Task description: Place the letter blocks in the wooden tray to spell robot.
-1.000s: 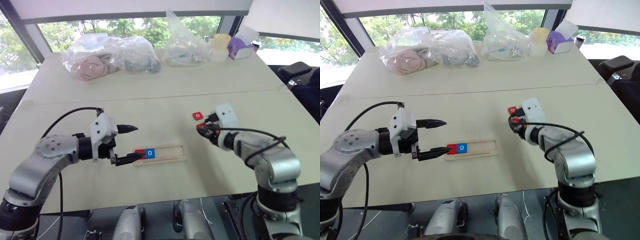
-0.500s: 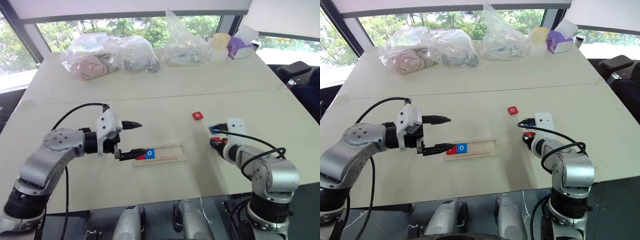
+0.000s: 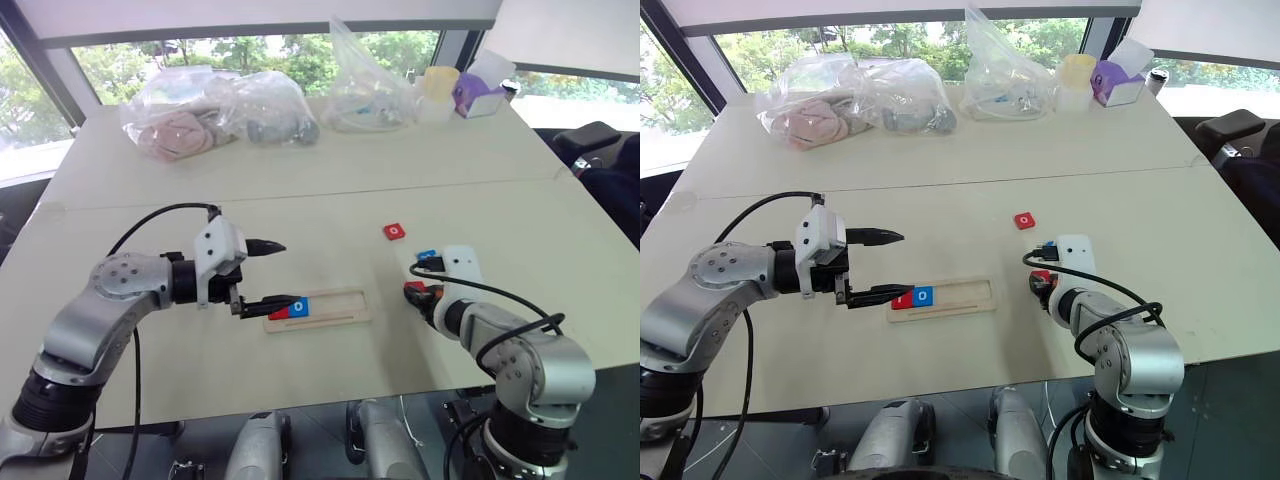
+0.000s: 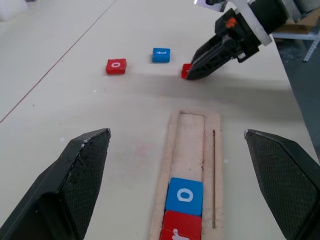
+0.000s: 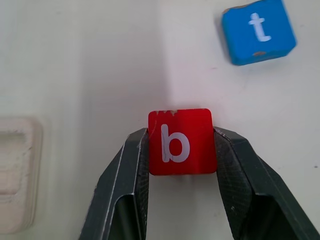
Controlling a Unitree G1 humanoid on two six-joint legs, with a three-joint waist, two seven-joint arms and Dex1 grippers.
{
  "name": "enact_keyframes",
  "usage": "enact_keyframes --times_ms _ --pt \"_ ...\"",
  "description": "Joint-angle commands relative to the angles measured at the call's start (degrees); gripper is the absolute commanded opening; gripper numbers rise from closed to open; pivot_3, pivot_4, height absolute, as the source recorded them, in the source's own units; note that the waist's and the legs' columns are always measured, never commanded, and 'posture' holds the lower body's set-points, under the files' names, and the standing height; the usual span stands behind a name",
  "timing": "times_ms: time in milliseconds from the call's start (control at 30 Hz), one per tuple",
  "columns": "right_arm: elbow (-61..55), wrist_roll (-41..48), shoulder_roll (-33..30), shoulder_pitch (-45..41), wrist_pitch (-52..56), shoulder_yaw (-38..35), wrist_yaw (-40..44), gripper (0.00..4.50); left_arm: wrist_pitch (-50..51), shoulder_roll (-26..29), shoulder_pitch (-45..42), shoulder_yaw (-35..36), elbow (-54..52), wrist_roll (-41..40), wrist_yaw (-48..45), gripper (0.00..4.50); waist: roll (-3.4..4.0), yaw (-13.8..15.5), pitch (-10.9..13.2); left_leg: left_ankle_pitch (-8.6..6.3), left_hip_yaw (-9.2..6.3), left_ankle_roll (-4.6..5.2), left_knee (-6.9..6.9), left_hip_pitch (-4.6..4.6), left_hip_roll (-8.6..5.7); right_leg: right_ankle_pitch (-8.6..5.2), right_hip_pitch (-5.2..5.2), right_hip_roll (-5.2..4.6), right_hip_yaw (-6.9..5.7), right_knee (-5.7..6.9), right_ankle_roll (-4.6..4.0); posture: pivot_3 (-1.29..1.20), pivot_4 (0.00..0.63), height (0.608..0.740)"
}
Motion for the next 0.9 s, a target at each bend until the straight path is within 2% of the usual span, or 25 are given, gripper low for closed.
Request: enact_keyframes --times_ms 33,133,233,267,300,500,600,700,800,900 --pt "-2.3 1.4 -1.4 1.4 0.4 1.4 -0.5 1.75 -1.3 -0.4 -0.8 0.1 -0.3 0.2 -0.1 4.5 0.0 0.0 0.0 0.0 0.0 0.0 0.0 0.0 0.0 0.0 0.0 0.0 0.0 0.0 0.0 0.0 0.15 0.74" --pt "-2.9 1.9 -4.1 2.2 0.4 3.2 -0.6 2.75 -1.5 -0.5 -0.6 0.1 -0.2 0.5 -0.3 4.5 0.0 0.0 0.0 0.0 -0.01 0.0 0.0 -0.01 0.0 -0.02 0.0 0.0 0.0 -0.02 0.02 0.0 0.15 0.74" --pt "-3.4 2.9 -5.5 2.7 0.4 3.8 -0.5 4.24 -1.7 -0.5 -0.3 0.2 -0.2 0.6 -0.6 4.5 0.0 0.2 0.0 0.0 -0.02 0.0 0.0 -0.02 0.0 -0.04 0.0 -0.01 0.0 -0.03 0.05 0.0 0.15 0.74" --pt "-4.0 3.7 -6.6 2.9 0.4 4.0 0.2 4.45 -1.8 -0.4 -0.1 0.3 -0.3 0.6 -0.7 4.5 0.0 0.2 0.0 0.0 -0.02 0.0 0.0 -0.03 0.0 -0.06 0.0 -0.01 0.0 -0.04 0.09 0.0 0.15 0.74" --pt "-4.5 4.3 -7.3 3.0 0.4 4.2 0.5 4.45 -1.9 -0.3 0.1 0.3 -0.2 0.6 -0.9 4.5 0.0 0.2 0.0 0.0 -0.01 0.0 0.0 -0.04 -0.01 -0.09 0.0 -0.03 0.0 -0.05 0.13 0.0 0.15 0.74" --pt "-3.4 15.7 -26.9 -3.0 -2.1 1.8 17.3 4.45 -2.5 -0.2 -0.3 0.2 0.7 1.0 -1.4 4.5 0.01 0.1 0.0 0.0 0.02 0.0 0.02 -0.17 -0.06 -0.08 -0.1 -0.09 0.01 -0.11 0.12 0.0 0.15 0.74" --pt "1.9 17.0 -37.6 -2.3 -17.2 3.3 29.1 4.45 -2.9 -0.5 -1.0 -0.1 1.3 1.4 -1.5 4.5 -0.02 0.2 0.0 -0.01 -0.01 0.01 -0.01 -0.18 -0.03 -0.12 -0.14 0.0 -0.02 -0.09 0.19 0.0 0.15 0.74" --pt "6.2 16.0 -45.8 3.2 -38.4 4.7 45.8 4.45 -3.4 -0.6 -1.9 0.0 2.3 1.7 -1.7 4.5 -0.03 0.5 0.0 -0.01 0.01 0.01 -0.03 -0.21 -0.06 -0.19 -0.12 0.06 -0.06 -0.11 0.28 0.0 0.15 0.74" --pt "16.1 10.9 -49.9 3.6 -53.8 9.1 53.4 4.45 -3.8 -0.2 -2.1 0.4 2.6 1.9 -1.8 4.5 -0.05 0.3 0.0 -0.02 0.01 0.03 -0.02 -0.2 -0.05 -0.22 -0.1 0.05 -0.04 -0.12 0.33 0.0 0.15 0.74" --pt "25.4 6.4 -50.3 1.0 -65.6 13.5 57.8 4.45 -4.0 0.4 -1.3 1.1 2.4 2.2 -1.7 4.5 -0.06 0.1 0.0 -0.01 0.11 0.03 0.06 -0.17 -0.06 -0.2 -0.09 -0.04 0.05 -0.13 0.34 0.0 0.15 0.74"
